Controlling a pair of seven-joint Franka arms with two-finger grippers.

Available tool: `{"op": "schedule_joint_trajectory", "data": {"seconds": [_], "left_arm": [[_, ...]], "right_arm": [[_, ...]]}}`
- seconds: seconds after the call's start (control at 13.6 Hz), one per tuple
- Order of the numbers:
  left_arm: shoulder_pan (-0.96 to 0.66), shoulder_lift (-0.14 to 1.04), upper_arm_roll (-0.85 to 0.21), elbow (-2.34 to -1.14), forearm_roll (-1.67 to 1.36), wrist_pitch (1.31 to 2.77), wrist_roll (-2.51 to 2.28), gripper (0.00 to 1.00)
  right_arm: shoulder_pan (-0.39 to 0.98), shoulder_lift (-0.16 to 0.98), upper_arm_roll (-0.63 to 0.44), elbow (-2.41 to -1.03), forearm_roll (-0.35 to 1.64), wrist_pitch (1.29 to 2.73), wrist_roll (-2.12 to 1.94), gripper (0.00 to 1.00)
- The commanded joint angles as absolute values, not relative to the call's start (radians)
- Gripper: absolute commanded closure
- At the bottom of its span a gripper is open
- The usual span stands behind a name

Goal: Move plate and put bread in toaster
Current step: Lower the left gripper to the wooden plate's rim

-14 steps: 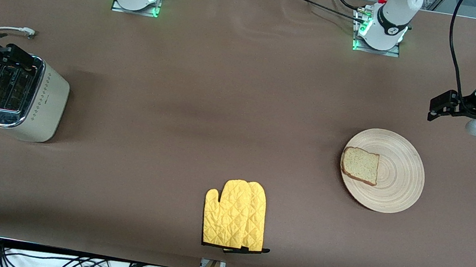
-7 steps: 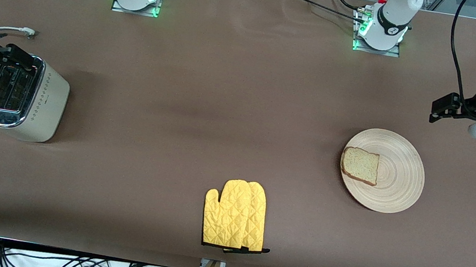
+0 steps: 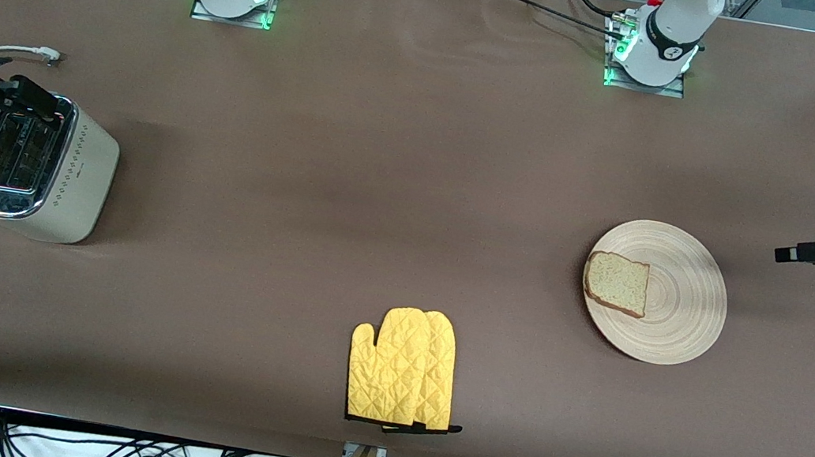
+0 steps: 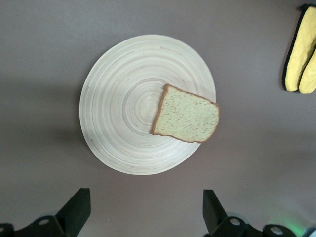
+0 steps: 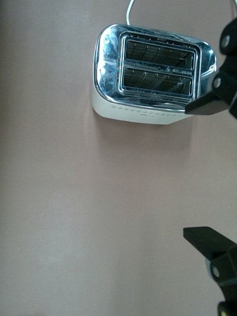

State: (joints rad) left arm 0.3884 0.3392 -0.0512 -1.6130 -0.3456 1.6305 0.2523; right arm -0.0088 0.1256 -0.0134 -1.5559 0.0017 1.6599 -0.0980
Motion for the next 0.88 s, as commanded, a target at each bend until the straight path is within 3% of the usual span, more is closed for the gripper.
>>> {"op": "schedule_joint_trajectory", "data": {"seconds": [0.0,0.22,0.66,0.81], "left_arm": [[0.442,0.498,-0.063,-1.546,-0.44,1.62,0.432,0.0],[0.498,0.647,-0.063,-1.488,-0.492,1.661,0.573,0.0],[0.558,0.799,-0.063,-1.477,-0.623,1.755,0.718,0.03],[0.557,0.825,-0.064,-1.48,-0.626,1.753,0.733,0.41]], "right_arm": [[-0.011,0.137,-0.009,-1.531,-0.008,1.651,-0.087,0.0],[-0.011,0.137,-0.008,-1.531,-0.006,1.649,-0.087,0.0],[-0.011,0.137,-0.009,-1.531,-0.006,1.651,-0.087,0.0],[-0.011,0.137,-0.009,-1.531,-0.006,1.649,-0.086,0.0]]}}
